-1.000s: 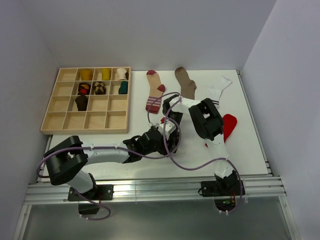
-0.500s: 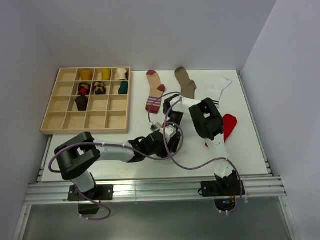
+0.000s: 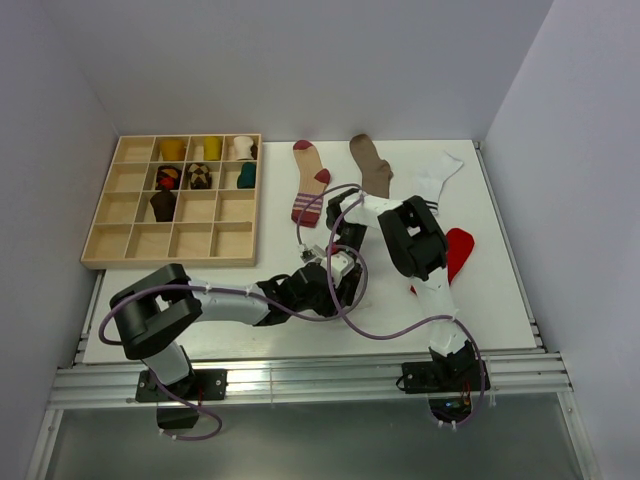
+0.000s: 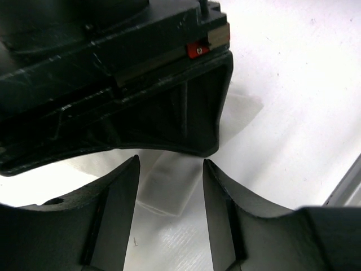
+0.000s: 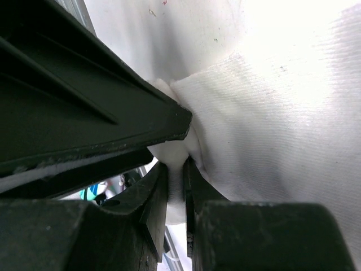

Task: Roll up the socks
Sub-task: Roll the sock at the center of the board.

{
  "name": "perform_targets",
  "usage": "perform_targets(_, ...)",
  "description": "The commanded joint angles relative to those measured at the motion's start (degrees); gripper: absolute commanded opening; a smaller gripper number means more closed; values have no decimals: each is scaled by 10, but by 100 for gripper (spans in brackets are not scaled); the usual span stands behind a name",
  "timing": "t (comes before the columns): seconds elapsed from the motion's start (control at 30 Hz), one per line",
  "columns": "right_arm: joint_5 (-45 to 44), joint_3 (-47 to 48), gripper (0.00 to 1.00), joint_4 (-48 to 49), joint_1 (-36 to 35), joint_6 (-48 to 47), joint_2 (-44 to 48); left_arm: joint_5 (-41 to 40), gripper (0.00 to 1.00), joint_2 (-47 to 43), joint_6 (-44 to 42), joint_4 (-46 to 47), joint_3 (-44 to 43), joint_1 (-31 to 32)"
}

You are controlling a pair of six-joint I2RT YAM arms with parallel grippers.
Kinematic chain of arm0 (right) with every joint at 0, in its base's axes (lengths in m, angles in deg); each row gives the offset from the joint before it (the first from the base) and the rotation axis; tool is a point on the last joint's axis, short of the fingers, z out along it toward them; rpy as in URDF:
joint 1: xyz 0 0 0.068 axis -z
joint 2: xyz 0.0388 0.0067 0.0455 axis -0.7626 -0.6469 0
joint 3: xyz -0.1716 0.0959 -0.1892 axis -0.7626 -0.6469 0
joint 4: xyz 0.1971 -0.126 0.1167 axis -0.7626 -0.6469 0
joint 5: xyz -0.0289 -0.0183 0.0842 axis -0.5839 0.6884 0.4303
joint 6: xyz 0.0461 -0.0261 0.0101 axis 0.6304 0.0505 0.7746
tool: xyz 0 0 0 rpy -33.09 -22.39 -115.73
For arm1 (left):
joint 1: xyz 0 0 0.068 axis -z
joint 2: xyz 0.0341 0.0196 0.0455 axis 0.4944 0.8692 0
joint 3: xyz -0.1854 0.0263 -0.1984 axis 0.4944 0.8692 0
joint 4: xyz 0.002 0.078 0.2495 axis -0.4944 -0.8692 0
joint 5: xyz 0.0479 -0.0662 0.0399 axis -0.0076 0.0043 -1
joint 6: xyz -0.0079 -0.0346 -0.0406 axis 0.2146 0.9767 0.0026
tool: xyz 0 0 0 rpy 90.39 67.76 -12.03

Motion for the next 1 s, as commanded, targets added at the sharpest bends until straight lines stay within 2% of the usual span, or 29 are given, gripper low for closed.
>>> perform_targets(0.0, -41, -1, 19, 43, 3, -7, -21, 24, 52, -1, 3, 28, 5, 0)
perform_targets(0.1, -40, -2, 19, 46, 4, -6, -18, 26, 48, 14, 11, 22, 0, 0)
perform_targets(0.2, -40, -7, 19, 56, 4, 1, -12, 22, 37, 16, 34, 35, 11, -2)
perform_targets(0.23, -38, -9, 19, 61, 6, 3, -9, 26, 26, 14, 39, 41, 20, -1)
perform_targets(0.3, -31, -21, 24, 74, 12, 5, 6, 33, 19, 13, 50, 58, 29, -5)
perform_targets(0.37, -22, -41, 28, 86, 17, 13, 23, 48, 3, 17, 67, 64, 38, -14)
perform_targets(0.4, -18, -50, 30, 104, 27, 18, 48, 58, 0, 18, 78, 71, 41, -17)
perform_targets(0.5, 8, -103, 40, 150, 66, 25, 120, 88, 0, 7, 102, 99, 69, -34)
perform_targets(0.6, 47, -143, 49, 183, 109, 31, 177, 150, 0, -2, 135, 136, 114, -68)
perform_targets(0.63, 72, -148, 52, 188, 143, 32, 211, 169, 0, -1, 143, 151, 121, -81)
perform_targets(0.77, 98, -166, 53, 190, 209, 26, 282, 264, 0, 8, 169, 143, 110, -132)
perform_targets(0.9, 52, -262, 54, 339, 215, 75, 419, 352, 0, 20, 192, 111, 78, -161)
perform_targets(0.97, 51, -310, 56, 381, 206, 74, 493, 389, 0, 25, 204, 90, 60, -177)
